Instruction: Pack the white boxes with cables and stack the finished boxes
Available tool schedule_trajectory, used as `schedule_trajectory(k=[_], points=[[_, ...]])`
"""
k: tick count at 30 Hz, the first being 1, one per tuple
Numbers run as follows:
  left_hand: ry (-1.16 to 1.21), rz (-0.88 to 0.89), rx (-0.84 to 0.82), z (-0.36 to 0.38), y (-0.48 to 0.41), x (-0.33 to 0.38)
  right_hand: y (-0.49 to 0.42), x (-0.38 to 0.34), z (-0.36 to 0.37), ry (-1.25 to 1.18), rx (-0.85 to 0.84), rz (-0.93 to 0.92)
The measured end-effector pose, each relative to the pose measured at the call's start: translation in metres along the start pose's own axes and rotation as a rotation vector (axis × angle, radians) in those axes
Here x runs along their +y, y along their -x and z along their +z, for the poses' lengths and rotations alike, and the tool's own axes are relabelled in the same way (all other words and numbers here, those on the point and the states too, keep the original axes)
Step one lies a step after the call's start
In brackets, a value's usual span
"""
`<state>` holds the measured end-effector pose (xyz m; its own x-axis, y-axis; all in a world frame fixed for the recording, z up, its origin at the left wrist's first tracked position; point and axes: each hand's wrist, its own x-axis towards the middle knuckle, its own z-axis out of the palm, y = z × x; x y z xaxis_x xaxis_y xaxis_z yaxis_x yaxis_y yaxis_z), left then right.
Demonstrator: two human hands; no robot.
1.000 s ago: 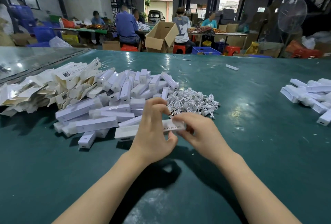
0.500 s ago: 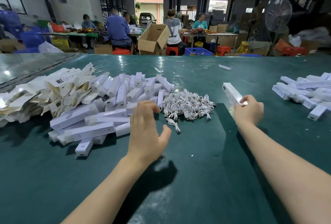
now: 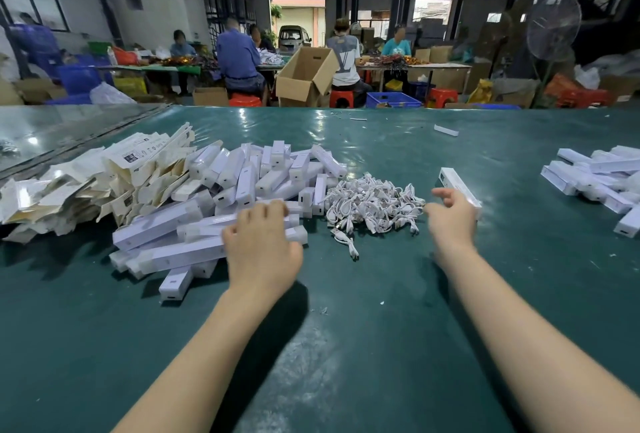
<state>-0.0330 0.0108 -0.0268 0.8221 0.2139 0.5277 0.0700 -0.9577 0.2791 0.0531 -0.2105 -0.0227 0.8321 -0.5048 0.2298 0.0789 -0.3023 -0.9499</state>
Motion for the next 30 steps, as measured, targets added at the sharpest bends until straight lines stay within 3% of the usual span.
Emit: schedule_trajectory(k=[4,9,12,15,17,20,25,30], points=[[-0.175,-0.173,-0.116,-0.007,-0.006,-0.028,0.055,0.005,0.014,0.009,-0.089,-0.213],[-0.113,-0.052,-0.156,-0.003,-0.005,-0.031,0.061,0.006,0.008,0.112,-0.230,-0.391],[0.253,-0.014,-0.031,-0.008,-0.009,-0.032,0.065,0.006,0.010,0.162,-0.250,-0.424],[0.378,-0.164,0.243,-0.025,-0.028,-0.045,0.068,0.005,0.015,0.181,-0.295,-0.460],[0.311,-0.308,0.304,-0.035,-0.044,-0.063,0.069,0.005,0.018,0.195,-0.329,-0.480],[0.097,-0.422,0.177,-0.041,-0.067,-0.087,0.069,0.006,0.023,0.220,-0.379,-0.509],[-0.250,-0.288,0.119,-0.032,-0.099,-0.101,0.068,0.007,0.025,0.234,-0.420,-0.502],[-0.369,-0.382,0.091,-0.023,-0.111,-0.106,0.069,0.007,0.025,0.243,-0.436,-0.497]])
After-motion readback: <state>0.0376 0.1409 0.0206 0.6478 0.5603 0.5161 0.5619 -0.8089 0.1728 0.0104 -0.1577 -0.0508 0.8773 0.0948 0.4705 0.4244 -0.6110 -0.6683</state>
